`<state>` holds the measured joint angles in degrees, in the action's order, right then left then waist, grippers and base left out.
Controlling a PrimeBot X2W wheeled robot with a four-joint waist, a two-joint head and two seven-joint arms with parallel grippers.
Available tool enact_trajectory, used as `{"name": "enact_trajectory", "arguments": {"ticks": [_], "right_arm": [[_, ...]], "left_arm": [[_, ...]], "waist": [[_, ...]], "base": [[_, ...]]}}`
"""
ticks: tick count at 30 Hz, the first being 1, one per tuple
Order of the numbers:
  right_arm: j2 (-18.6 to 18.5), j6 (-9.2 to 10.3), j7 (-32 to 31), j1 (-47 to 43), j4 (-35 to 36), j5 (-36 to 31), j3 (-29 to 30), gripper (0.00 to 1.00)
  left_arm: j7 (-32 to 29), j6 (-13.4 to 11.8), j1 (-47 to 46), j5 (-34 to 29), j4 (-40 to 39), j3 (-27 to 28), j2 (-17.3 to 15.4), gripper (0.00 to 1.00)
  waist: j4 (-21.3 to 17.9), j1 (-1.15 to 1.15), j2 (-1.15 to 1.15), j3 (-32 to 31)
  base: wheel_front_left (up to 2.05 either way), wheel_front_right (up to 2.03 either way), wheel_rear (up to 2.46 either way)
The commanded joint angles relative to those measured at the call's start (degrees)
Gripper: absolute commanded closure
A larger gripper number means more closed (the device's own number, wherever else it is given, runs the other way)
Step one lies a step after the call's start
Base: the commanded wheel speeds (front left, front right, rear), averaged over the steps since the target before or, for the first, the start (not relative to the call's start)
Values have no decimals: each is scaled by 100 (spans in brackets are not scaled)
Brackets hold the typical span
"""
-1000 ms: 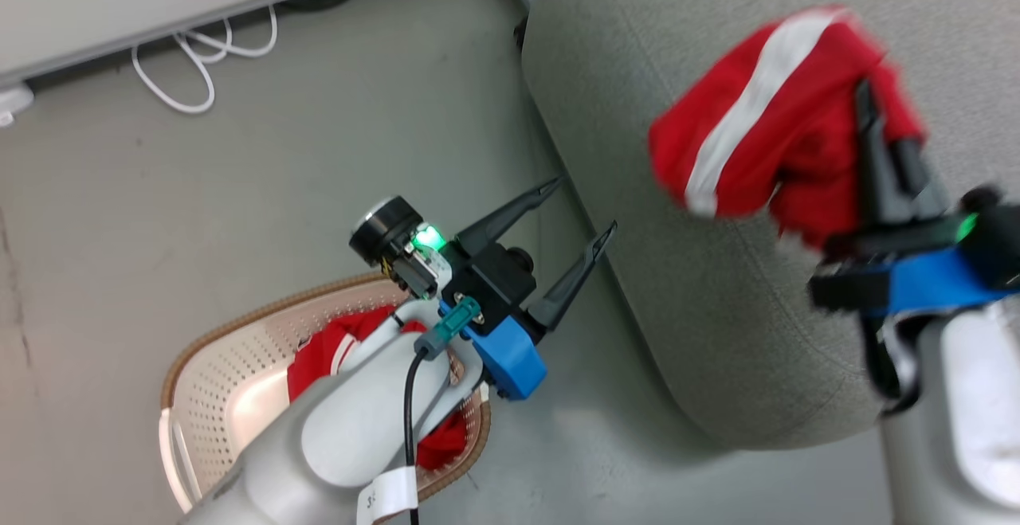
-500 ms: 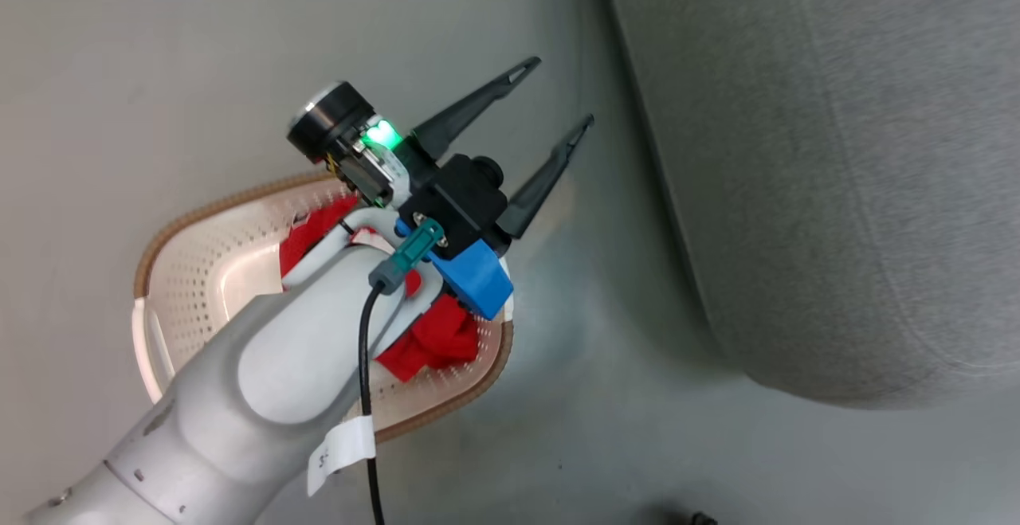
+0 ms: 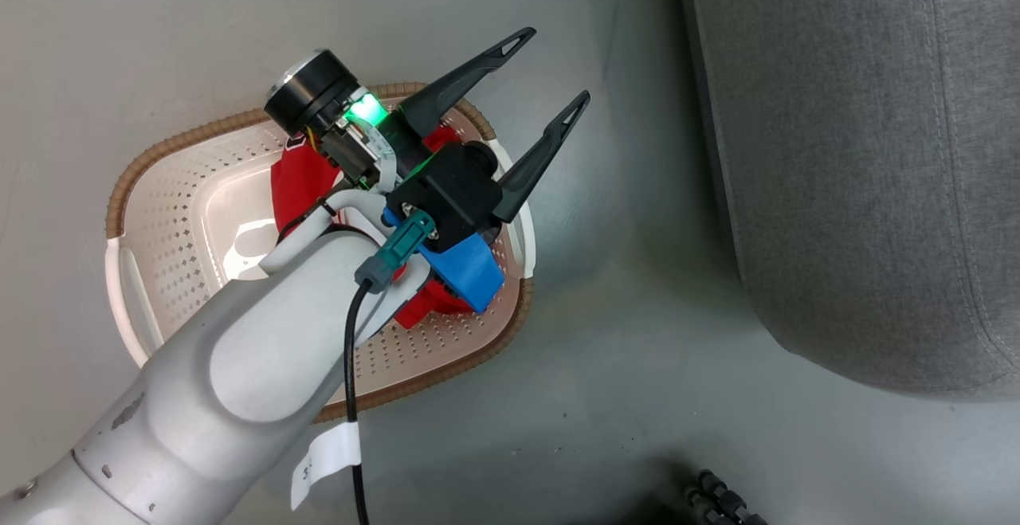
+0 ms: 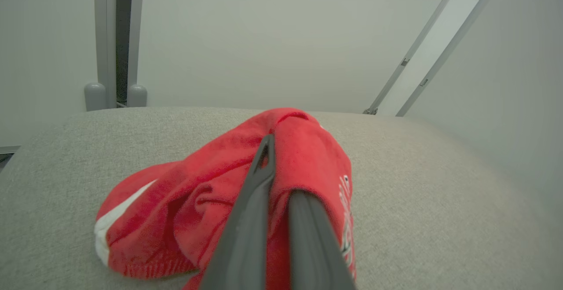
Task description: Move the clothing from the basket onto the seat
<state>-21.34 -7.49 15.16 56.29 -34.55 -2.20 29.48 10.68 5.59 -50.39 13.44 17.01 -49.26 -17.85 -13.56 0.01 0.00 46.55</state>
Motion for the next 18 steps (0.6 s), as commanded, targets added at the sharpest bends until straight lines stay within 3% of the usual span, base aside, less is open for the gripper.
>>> {"name": "enact_trajectory", "arguments": {"ticks": [1,6,7,8,18], "right_arm": [[73,0,-1,-28,-249,-62,-26,100],[213,0,-1,-279,-593,-21,-49,98],[242,0,-1,-322,-567,42,-14,40],[277,-1,-1,-375,-526,77,-14,0],[506,0,-1,-1421,403,83,-78,0]], "left_arm": [[-16,-28,-75,-22,-37,-14,-18,0],[-1,-54,-46,7,-50,-44,-14,0],[7,-56,-39,21,-44,-45,-14,0],[21,-56,-33,39,-34,-46,-17,0],[299,-165,181,202,215,9,171,0]], "waist": [[6,-1,0,22],[-14,-1,0,11],[-23,-1,0,-4],[-33,-1,0,-27],[-11,-1,0,-624]], "base": [[0,0,0],[0,0,0],[0,0,0],[0,0,0],[0,0,0]]}}
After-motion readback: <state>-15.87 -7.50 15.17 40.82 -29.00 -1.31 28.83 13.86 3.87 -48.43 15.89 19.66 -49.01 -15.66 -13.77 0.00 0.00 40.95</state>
